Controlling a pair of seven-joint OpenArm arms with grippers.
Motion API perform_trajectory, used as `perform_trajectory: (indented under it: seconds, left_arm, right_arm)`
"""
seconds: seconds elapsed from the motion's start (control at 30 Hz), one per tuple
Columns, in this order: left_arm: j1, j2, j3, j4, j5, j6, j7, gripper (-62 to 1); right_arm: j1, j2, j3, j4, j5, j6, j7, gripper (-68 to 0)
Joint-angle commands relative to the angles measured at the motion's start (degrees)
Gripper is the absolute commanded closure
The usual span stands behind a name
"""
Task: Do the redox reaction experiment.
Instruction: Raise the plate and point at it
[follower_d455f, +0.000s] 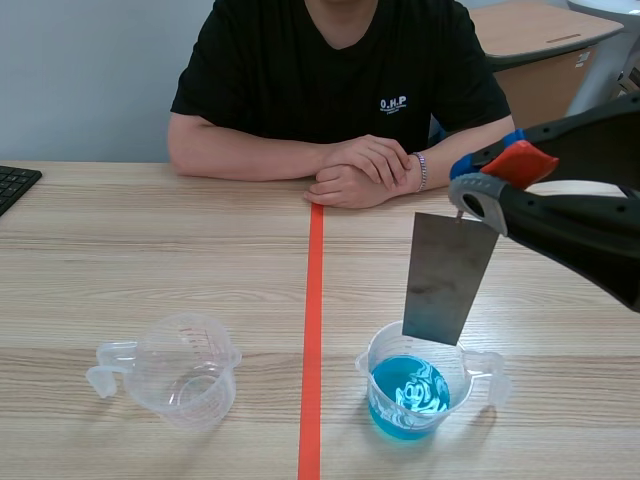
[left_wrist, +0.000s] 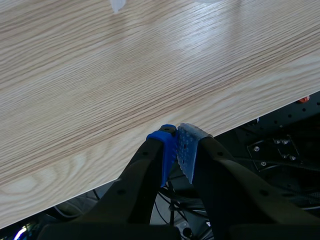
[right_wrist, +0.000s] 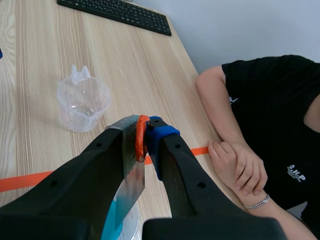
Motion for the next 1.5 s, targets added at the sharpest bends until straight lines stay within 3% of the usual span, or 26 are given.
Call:
perform_trajectory:
  seconds: [0.0, 0.43, 0.57, 0.73, 0.97, 1.13, 1.47]
  left_arm:
    - [0.13, -0.07, 0.07, 0.52, 0.02, 0.09, -0.61, -4.4]
    - [-0.07, -7.67, 0.13, 0.52, -0.02, -0.04, -1.09, -4.4]
    - [-0.35, -11.93, 0.17, 0.57, -0.02, -0.17, -1.97, -4.4]
    - [-0.96, -19.1, 0.28, 0.63, -0.44, -1.22, -8.24, -4.4]
    - [-9.66, -25.88, 1.16, 0.66, -2.16, -3.34, -10.21, -4.4]
    - [-17.42, -29.99, 7.39, 1.05, -2.43, -7.26, -15.39, -4.4]
    - [-38.23, -28.5, 27.91, 1.42, -2.36, -7.54, -15.3, -4.4]
  right_arm:
    - [-0.02, 0.59, 0.57, 1.25, 1.05, 0.33, 1.09, -1.7]
    - [-0.33, 0.59, 0.57, 1.29, 1.03, 0.33, 1.07, -1.7]
    - [-0.33, 0.59, 0.57, 1.29, 1.01, 0.33, 1.07, -1.7]
    - [-0.33, 0.57, 0.57, 1.29, 1.01, 0.33, 1.05, -1.7]
    - [-0.33, 0.57, 0.57, 1.29, 1.01, 0.33, 1.07, -1.7]
    - [-0.33, 0.57, 0.57, 1.29, 1.01, 0.33, 1.07, -1.7]
    - [-0.33, 0.57, 0.57, 1.29, 1.01, 0.33, 1.07, -1.7]
